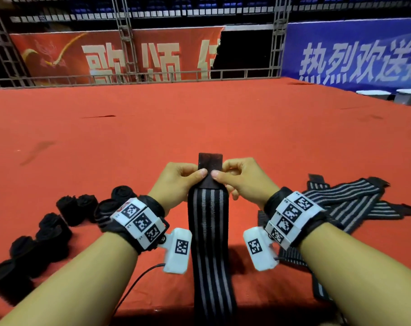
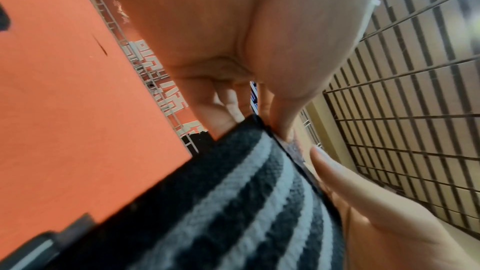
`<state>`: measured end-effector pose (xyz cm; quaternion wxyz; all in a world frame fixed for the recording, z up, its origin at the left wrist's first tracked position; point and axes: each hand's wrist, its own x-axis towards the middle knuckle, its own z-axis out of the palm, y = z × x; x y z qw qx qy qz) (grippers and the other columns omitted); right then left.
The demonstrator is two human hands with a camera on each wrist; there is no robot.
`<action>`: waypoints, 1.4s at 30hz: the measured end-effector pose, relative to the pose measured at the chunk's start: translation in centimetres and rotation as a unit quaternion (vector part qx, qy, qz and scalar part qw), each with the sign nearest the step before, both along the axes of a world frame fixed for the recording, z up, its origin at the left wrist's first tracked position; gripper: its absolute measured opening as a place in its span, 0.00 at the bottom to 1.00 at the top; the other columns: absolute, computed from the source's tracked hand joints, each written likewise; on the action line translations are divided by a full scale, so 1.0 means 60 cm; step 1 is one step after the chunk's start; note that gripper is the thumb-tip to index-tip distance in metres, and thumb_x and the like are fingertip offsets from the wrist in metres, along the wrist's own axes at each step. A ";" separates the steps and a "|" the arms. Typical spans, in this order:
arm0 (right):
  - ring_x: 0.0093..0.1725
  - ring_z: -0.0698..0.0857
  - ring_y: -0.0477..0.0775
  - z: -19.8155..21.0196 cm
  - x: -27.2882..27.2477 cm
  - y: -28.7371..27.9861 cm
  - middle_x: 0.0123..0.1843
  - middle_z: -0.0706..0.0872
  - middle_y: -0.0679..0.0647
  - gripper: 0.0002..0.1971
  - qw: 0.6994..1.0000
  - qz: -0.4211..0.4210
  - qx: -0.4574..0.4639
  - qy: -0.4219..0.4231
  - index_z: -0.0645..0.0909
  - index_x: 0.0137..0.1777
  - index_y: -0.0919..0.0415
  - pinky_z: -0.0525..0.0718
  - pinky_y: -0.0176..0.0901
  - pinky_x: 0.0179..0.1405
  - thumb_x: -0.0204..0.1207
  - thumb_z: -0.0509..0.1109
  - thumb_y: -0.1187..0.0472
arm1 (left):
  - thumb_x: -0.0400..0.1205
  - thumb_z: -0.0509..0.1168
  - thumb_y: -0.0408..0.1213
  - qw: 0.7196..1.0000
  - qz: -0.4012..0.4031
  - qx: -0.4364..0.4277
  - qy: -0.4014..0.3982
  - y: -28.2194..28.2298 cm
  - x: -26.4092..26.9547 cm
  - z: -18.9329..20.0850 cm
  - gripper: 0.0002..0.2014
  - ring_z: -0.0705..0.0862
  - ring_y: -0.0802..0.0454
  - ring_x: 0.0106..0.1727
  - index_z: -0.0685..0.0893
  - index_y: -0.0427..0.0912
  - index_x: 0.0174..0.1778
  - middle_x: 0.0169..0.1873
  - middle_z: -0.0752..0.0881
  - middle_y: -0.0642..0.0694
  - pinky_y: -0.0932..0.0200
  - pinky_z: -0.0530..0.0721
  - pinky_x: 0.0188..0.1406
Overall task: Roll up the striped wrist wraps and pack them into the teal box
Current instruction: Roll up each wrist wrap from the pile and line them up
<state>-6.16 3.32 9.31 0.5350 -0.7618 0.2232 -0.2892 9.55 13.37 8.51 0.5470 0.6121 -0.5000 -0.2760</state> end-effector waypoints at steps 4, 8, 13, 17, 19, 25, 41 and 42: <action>0.22 0.79 0.43 -0.052 0.035 -0.050 0.25 0.82 0.50 0.07 0.999 -0.004 0.028 0.036 0.82 0.43 0.68 0.77 0.34 0.20 0.81 0.74 0.66 | 0.88 0.66 0.35 0.999 0.024 0.020 0.022 -0.055 0.040 -0.047 0.13 0.83 0.57 0.26 0.88 0.38 0.37 0.26 0.86 0.52 0.60 0.83 0.27; 0.24 0.77 0.47 -0.103 0.069 -0.107 0.25 0.83 0.49 0.07 0.997 -0.035 0.024 0.058 0.84 0.42 0.67 0.76 0.36 0.21 0.81 0.75 0.64 | 0.86 0.69 0.37 0.998 0.050 0.026 0.013 -0.124 0.079 -0.102 0.12 0.87 0.49 0.37 0.91 0.38 0.39 0.33 0.90 0.46 0.37 0.89 0.45; 0.23 0.78 0.40 -0.168 0.098 -0.170 0.26 0.83 0.45 0.03 0.991 -0.056 0.022 0.121 0.86 0.44 0.63 0.76 0.36 0.29 0.78 0.77 0.65 | 0.84 0.71 0.43 0.994 0.073 0.070 -0.044 -0.203 0.125 -0.178 0.13 0.83 0.54 0.34 0.92 0.45 0.36 0.32 0.90 0.50 0.50 0.82 0.44; 0.28 0.83 0.46 -0.224 0.111 -0.202 0.28 0.84 0.49 0.05 0.975 -0.051 0.052 0.210 0.85 0.41 0.59 0.84 0.46 0.35 0.77 0.77 0.65 | 0.83 0.71 0.46 0.984 0.077 0.150 -0.062 -0.249 0.151 -0.230 0.15 0.77 0.52 0.30 0.90 0.44 0.32 0.27 0.85 0.49 0.52 0.78 0.37; 0.27 0.84 0.47 -0.243 0.113 -0.209 0.27 0.83 0.49 0.05 0.968 -0.047 0.068 0.238 0.83 0.43 0.62 0.85 0.44 0.32 0.77 0.77 0.66 | 0.83 0.72 0.47 0.976 0.077 0.189 -0.074 -0.265 0.161 -0.249 0.16 0.78 0.51 0.30 0.90 0.41 0.35 0.26 0.85 0.49 0.49 0.81 0.37; 0.23 0.85 0.52 -0.284 0.115 -0.213 0.30 0.89 0.61 0.10 0.945 -0.037 0.086 0.313 0.75 0.47 0.60 0.83 0.42 0.28 0.79 0.76 0.64 | 0.83 0.72 0.48 0.954 0.080 0.275 -0.090 -0.286 0.167 -0.288 0.16 0.82 0.53 0.25 0.89 0.45 0.32 0.21 0.85 0.52 0.51 0.88 0.43; 0.28 0.86 0.52 -0.268 0.107 -0.182 0.34 0.91 0.59 0.14 0.922 -0.046 0.004 0.385 0.73 0.46 0.57 0.83 0.44 0.35 0.79 0.76 0.53 | 0.76 0.79 0.36 0.953 0.160 0.253 -0.049 -0.234 0.137 -0.285 0.10 0.88 0.52 0.29 0.84 0.45 0.48 0.27 0.89 0.50 0.53 0.91 0.47; 0.34 0.89 0.55 -0.262 0.101 -0.175 0.38 0.92 0.62 0.13 0.923 -0.047 -0.001 0.382 0.76 0.44 0.58 0.86 0.46 0.42 0.78 0.77 0.53 | 0.77 0.79 0.36 0.950 0.167 0.260 -0.045 -0.217 0.131 -0.280 0.09 0.88 0.50 0.28 0.84 0.44 0.46 0.26 0.89 0.48 0.53 0.91 0.44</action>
